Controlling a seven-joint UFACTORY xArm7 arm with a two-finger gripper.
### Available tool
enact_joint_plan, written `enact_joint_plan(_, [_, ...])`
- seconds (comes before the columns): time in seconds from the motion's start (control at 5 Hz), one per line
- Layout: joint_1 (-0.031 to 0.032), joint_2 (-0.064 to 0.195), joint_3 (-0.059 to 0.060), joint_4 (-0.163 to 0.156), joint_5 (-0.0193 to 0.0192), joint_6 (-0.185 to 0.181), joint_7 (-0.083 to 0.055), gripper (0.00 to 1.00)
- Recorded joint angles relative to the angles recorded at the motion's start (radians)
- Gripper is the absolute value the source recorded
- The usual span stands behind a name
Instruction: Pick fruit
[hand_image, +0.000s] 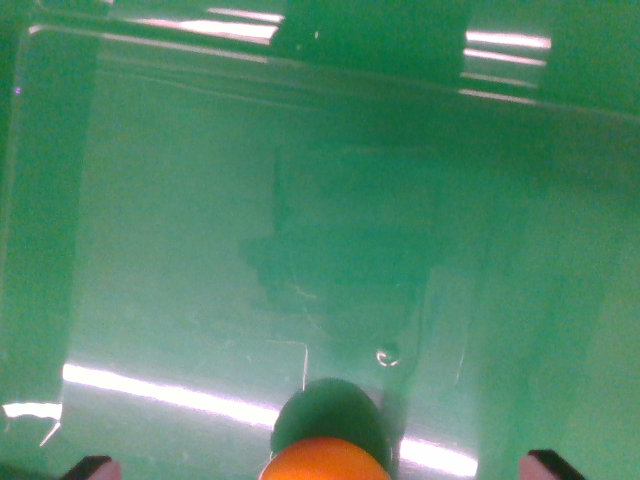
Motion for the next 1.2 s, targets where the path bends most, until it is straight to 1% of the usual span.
enact_joint_plan(0.2, [0.0008,0.001,-0.001,-0.045,-0.001,-0.042,-0.008,0.0])
enact_joint_plan(0.4, [0.0008,0.001,-0.001,-0.045,-0.001,-0.042,-0.008,0.0])
enact_joint_plan(0.6, [0.0016,0.002,-0.001,-0.085,-0.0019,-0.08,-0.014,0.0])
enact_joint_plan(0.8, [0.0016,0.002,-0.001,-0.085,-0.0019,-0.08,-0.014,0.0])
enact_joint_plan(1.0, [0.0023,0.004,-0.002,-0.125,-0.0028,-0.118,-0.021,0.0])
enact_joint_plan(1.2, [0.0023,0.004,-0.002,-0.125,-0.0028,-0.118,-0.021,0.0])
